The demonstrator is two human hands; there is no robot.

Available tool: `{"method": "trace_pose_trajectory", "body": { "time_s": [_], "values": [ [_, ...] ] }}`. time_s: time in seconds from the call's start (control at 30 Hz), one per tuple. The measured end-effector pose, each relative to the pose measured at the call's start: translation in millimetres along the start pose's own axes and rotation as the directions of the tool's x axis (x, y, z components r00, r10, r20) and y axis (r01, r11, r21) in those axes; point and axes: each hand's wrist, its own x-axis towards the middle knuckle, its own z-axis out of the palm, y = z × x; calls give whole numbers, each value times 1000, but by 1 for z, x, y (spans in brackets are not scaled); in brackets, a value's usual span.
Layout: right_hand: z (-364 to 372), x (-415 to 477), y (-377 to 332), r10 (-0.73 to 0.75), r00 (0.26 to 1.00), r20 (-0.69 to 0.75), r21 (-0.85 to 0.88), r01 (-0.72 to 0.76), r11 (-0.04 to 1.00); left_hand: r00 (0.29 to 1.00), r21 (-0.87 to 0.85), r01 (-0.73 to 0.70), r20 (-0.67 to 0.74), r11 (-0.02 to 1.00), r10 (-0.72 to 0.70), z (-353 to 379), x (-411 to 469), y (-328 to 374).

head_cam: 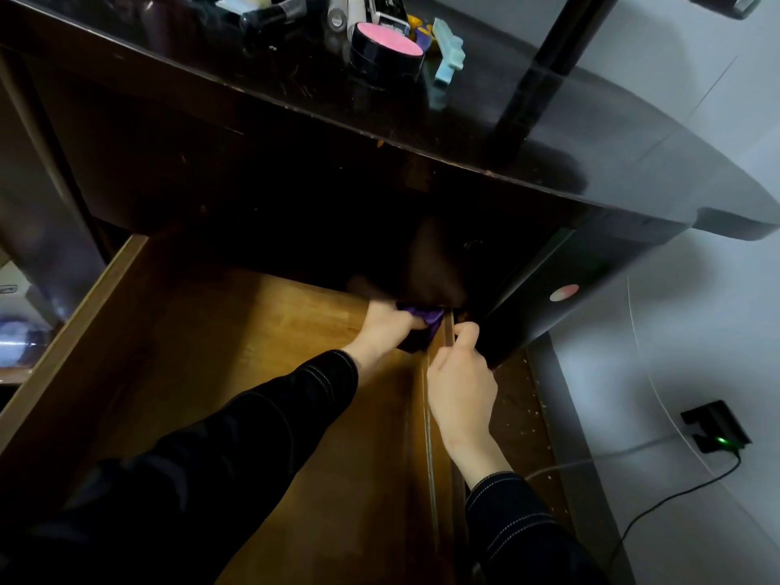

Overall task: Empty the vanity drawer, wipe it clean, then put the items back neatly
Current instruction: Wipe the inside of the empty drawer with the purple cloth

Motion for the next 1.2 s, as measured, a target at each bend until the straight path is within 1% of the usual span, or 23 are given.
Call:
{"method": "trace_pose_trajectory", "body": {
  "time_s": [0.2,0.27,0.4,0.5,0.57,0.7,0.77,0.83,0.9,1.0,1.07,1.1,1.2],
  "values": [
    [-1,-1,-1,-1,1000,1,7,1,1000,986,95,-146,96,985,137,-9,-16,-9],
    [0,0,0,-1,1000,-7,5,1,1000,989,86,-123,93,989,115,-7,-14,-5],
    [0,0,0,-4,1000,-13,14,4,1000,999,88,-15,-37,996,19,1,1,1],
    [0,1,0,1,1000,-2,16,-1,1000,996,151,-12,-81,988,25,5,8,0],
    [-1,-1,-1,-3,1000,-4,14,3,1000,996,161,-53,-60,985,63,2,4,-7],
    [-1,0,-1,-2,1000,-17,6,2,1000,987,172,-142,100,975,126,-8,-9,-15],
    [0,0,-1,-2,1000,-10,4,2,1000,989,144,-115,105,983,101,-7,-8,-8],
    [0,1,-1,4,1000,-6,5,-4,1000,997,135,-58,60,989,50,-4,-1,-2],
    [-1,0,-1,4,1000,-9,6,-4,1000,998,211,-56,26,976,52,-3,5,-4],
    [-1,1,-2,5,1000,6,9,-5,1000,991,379,-132,57,916,119,-6,4,-13],
    [-2,1,-2,12,1000,17,14,-12,1000,986,429,-167,59,888,157,-9,1,-19],
    [-2,1,-1,11,1000,17,15,-11,1000,988,408,-156,63,899,143,-9,0,-19],
    [-2,0,-1,4,1000,15,21,-5,1000,991,271,-118,89,955,97,-10,0,-15]
  ]
}}
